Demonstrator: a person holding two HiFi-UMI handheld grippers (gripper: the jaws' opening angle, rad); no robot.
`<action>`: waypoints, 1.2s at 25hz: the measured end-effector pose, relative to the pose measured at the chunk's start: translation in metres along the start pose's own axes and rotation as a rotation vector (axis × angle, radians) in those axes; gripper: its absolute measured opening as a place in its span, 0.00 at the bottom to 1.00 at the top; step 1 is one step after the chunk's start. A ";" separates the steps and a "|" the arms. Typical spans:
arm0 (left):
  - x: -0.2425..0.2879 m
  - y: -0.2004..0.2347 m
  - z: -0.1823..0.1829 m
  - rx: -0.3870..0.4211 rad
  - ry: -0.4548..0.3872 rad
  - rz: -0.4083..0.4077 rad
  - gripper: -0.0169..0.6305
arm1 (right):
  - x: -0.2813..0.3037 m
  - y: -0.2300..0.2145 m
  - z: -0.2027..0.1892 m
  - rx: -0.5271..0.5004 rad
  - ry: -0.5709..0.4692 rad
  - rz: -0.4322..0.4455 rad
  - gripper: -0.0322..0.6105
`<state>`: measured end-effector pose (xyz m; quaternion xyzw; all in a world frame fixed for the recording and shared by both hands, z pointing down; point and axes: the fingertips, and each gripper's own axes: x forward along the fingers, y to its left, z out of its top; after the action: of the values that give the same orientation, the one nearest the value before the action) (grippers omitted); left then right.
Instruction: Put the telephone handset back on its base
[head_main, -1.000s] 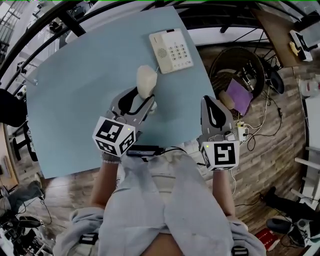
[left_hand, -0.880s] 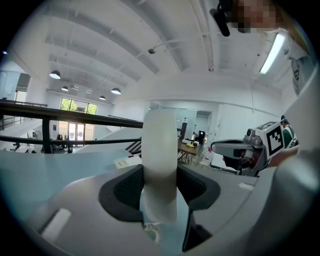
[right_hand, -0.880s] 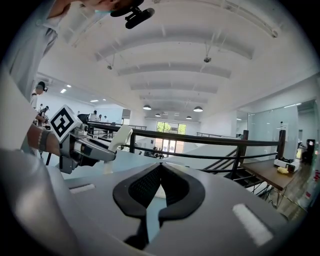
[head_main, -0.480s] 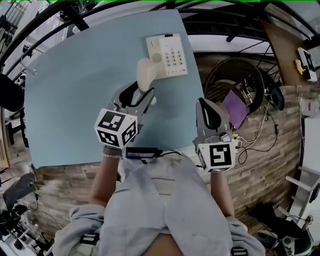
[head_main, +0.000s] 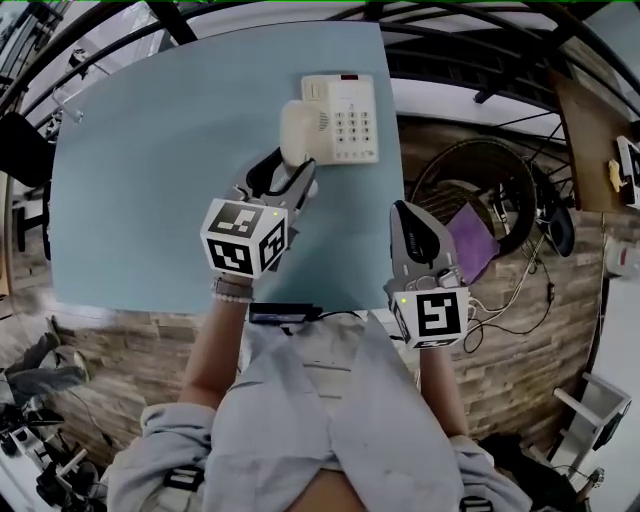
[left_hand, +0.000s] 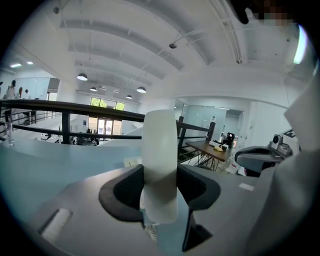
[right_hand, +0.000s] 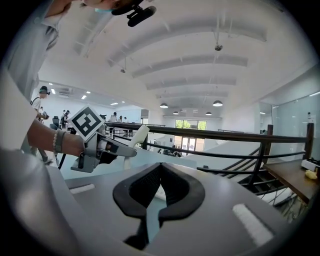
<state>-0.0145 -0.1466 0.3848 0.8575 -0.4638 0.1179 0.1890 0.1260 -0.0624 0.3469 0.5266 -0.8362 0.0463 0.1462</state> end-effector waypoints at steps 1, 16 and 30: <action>0.004 0.000 0.000 -0.012 -0.001 0.010 0.33 | 0.001 -0.002 -0.001 0.000 0.000 0.010 0.06; 0.054 0.026 -0.014 -0.090 0.055 0.137 0.33 | 0.013 -0.022 -0.023 0.015 0.021 0.062 0.06; 0.092 0.044 -0.029 -0.125 0.106 0.178 0.33 | 0.018 -0.023 -0.033 0.007 0.048 0.077 0.06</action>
<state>-0.0021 -0.2251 0.4550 0.7919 -0.5341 0.1502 0.2551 0.1456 -0.0806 0.3816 0.4931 -0.8520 0.0678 0.1626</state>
